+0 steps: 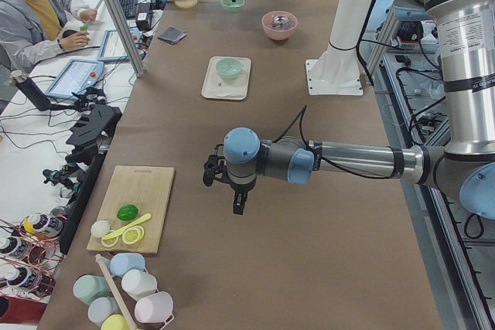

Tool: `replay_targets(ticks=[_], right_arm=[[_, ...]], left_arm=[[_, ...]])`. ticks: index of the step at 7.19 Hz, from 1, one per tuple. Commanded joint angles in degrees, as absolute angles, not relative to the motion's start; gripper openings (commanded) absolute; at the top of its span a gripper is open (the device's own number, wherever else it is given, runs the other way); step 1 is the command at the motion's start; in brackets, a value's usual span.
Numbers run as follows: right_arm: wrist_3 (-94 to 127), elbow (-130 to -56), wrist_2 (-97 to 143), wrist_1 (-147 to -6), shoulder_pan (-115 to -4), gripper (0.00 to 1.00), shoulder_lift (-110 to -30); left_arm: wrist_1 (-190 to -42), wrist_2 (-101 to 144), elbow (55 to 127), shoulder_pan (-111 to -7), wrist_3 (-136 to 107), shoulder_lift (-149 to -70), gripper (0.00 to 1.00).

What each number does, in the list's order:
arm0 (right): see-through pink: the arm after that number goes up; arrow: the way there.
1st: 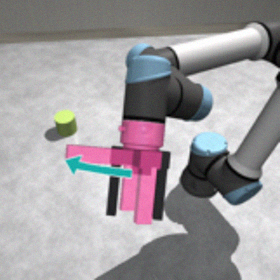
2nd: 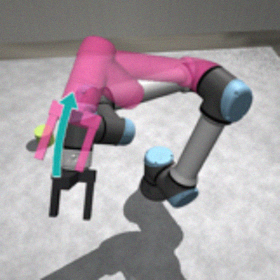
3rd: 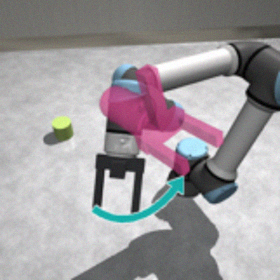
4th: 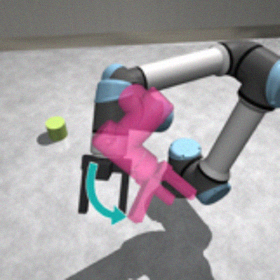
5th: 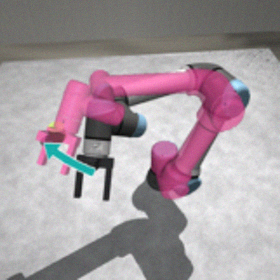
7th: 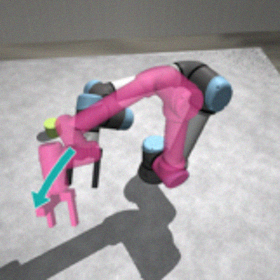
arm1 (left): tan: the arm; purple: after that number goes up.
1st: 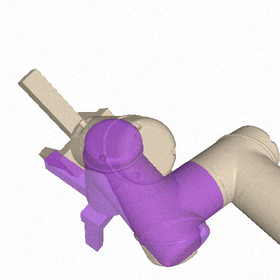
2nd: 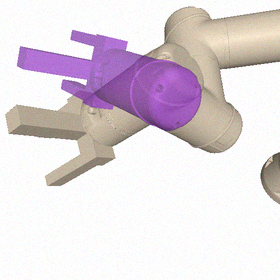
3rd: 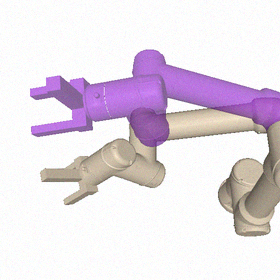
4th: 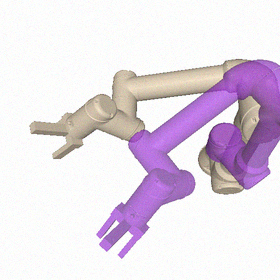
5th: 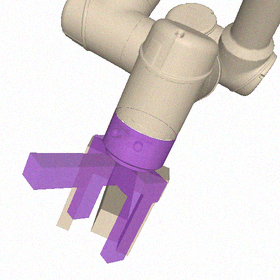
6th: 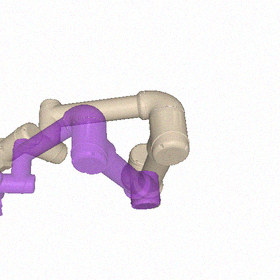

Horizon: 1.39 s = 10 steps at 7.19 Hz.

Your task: Stack green bowls together

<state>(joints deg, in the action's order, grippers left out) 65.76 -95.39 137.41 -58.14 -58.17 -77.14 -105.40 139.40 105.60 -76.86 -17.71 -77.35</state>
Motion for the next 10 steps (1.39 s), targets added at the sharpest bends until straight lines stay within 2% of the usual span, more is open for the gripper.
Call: replay_targets(ticks=[1,3,5,10], right_arm=[[85.71,-97.82,127.33,-58.45,-46.11,0.00,-66.50],[88.94,-97.03,120.78,-67.79,-40.36,0.00,-57.52],[87.73,-94.06,111.85,-69.79,-35.79,0.00,-53.63],[87.18,-91.32,111.62,-69.26,-35.16,0.00,-53.52]], left_arm=[[-115.98,138.78,104.42,-68.76,-33.60,-78.39,0.98],[-117.07,138.69,102.84,-67.06,-36.38,-80.94,0.98],[-117.16,138.69,102.22,-66.63,-36.39,-81.83,0.98],[-117.25,138.78,102.22,-66.10,-37.17,-81.91,0.98]])
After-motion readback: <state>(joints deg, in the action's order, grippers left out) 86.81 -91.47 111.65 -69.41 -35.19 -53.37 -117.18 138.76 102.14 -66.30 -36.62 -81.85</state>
